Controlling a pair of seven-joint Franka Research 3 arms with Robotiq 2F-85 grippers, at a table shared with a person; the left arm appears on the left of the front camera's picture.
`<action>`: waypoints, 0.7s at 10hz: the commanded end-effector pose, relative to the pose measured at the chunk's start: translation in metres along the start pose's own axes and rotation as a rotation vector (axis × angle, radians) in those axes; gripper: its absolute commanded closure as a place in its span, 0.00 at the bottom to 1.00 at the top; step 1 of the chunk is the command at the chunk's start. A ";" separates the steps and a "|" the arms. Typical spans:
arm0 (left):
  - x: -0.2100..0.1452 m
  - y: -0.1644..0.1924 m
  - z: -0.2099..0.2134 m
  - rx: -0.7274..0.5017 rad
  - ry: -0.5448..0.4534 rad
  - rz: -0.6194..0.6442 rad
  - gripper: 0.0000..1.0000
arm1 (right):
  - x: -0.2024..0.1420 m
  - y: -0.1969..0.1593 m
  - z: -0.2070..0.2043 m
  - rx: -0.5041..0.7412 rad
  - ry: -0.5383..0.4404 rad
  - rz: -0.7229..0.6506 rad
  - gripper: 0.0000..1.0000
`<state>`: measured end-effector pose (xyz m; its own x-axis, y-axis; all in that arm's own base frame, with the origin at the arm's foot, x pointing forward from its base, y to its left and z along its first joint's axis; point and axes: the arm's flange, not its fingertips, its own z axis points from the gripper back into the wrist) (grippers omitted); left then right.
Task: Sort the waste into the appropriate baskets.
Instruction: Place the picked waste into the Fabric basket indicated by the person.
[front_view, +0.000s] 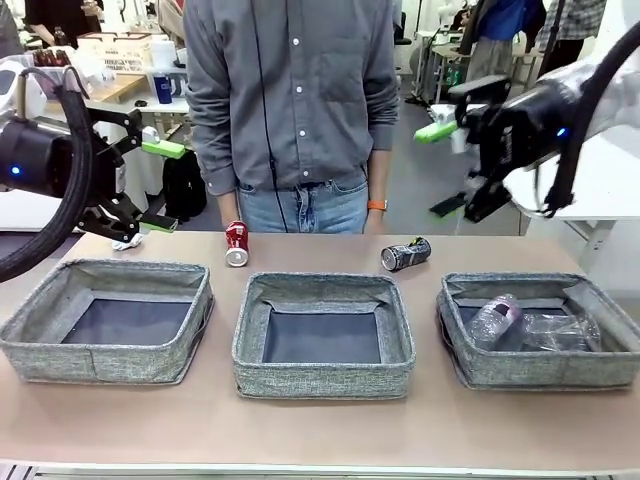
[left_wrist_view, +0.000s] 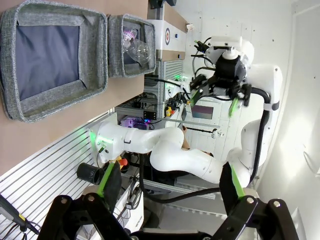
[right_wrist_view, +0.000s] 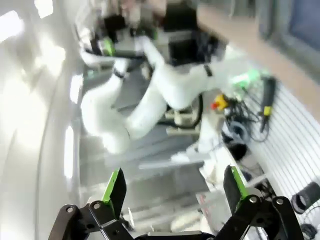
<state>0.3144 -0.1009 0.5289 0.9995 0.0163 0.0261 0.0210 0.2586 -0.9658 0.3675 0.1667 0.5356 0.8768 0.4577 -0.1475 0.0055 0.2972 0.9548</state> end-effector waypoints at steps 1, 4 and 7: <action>-0.001 -0.004 -0.001 -0.016 -0.004 0.009 0.00 | -0.011 0.005 0.036 -0.011 -0.132 -0.090 0.00; -0.001 -0.004 -0.001 -0.016 -0.004 0.009 0.00 | -0.011 0.005 0.036 -0.011 -0.132 -0.090 0.00; -0.001 -0.004 -0.001 -0.016 -0.004 0.009 0.00 | -0.011 0.005 0.036 -0.011 -0.132 -0.090 0.00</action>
<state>0.3143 -0.1010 0.5290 0.9995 0.0163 0.0266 0.0215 0.2587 -0.9657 0.3769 0.1280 0.5501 0.9262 0.3276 -0.1865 0.0702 0.3363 0.9392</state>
